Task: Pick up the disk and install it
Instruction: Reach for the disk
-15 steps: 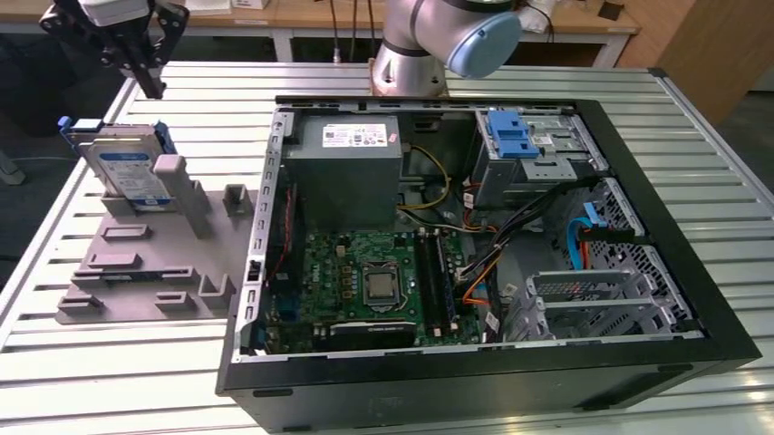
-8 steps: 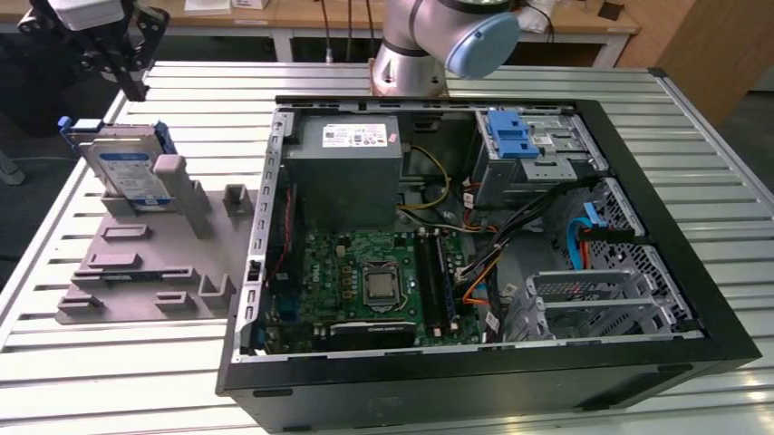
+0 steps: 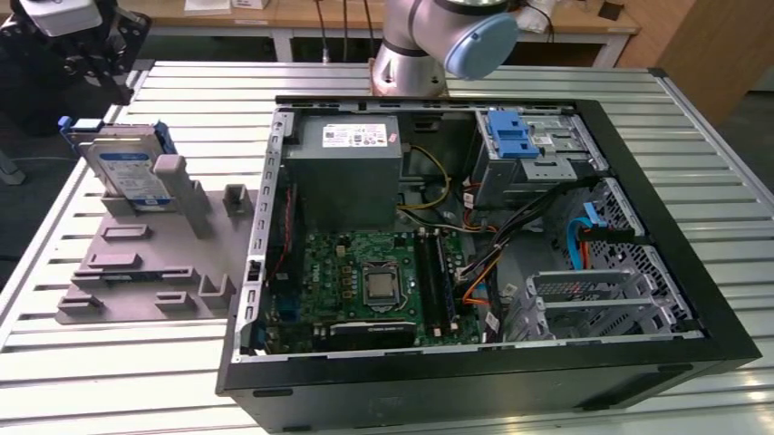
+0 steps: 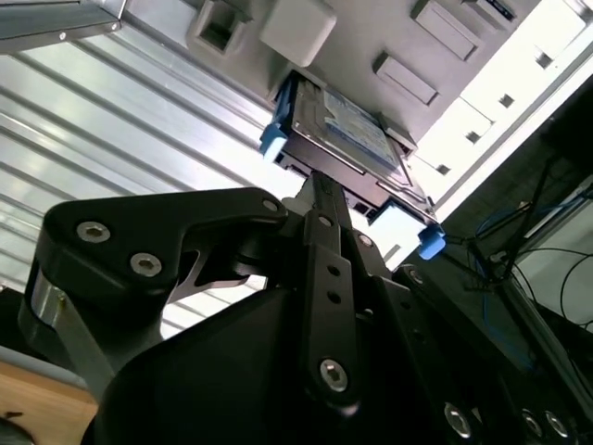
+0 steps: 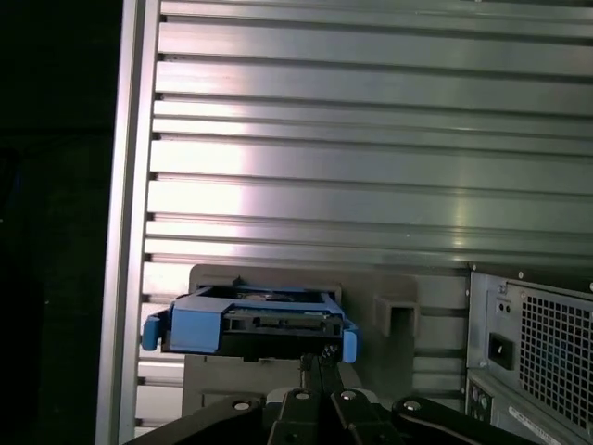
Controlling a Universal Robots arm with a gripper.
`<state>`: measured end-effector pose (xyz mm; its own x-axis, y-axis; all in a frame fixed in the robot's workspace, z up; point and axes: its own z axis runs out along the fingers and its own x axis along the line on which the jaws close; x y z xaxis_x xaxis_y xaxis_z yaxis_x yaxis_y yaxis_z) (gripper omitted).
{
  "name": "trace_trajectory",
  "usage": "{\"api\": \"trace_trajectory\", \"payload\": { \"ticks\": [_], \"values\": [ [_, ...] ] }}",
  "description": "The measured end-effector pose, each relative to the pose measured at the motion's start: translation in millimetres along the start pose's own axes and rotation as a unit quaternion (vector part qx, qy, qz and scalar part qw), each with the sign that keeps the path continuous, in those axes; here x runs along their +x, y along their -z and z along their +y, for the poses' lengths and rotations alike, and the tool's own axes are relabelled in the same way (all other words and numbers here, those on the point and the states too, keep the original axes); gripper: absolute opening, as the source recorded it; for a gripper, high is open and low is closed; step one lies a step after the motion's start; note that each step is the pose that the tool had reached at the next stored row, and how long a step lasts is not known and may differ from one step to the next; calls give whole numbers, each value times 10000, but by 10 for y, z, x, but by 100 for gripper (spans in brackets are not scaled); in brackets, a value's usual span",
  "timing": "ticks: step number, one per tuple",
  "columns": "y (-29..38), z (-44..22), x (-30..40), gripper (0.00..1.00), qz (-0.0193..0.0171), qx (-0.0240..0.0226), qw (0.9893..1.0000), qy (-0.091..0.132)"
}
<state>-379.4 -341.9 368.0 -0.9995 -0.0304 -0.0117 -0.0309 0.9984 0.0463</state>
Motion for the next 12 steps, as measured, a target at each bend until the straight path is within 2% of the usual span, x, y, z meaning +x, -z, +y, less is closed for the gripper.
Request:
{"api": "trace_trajectory", "payload": {
  "ticks": [12],
  "values": [
    [-40, 7, 270, 11, 1, 0, 10000, 0]
  ]
}}
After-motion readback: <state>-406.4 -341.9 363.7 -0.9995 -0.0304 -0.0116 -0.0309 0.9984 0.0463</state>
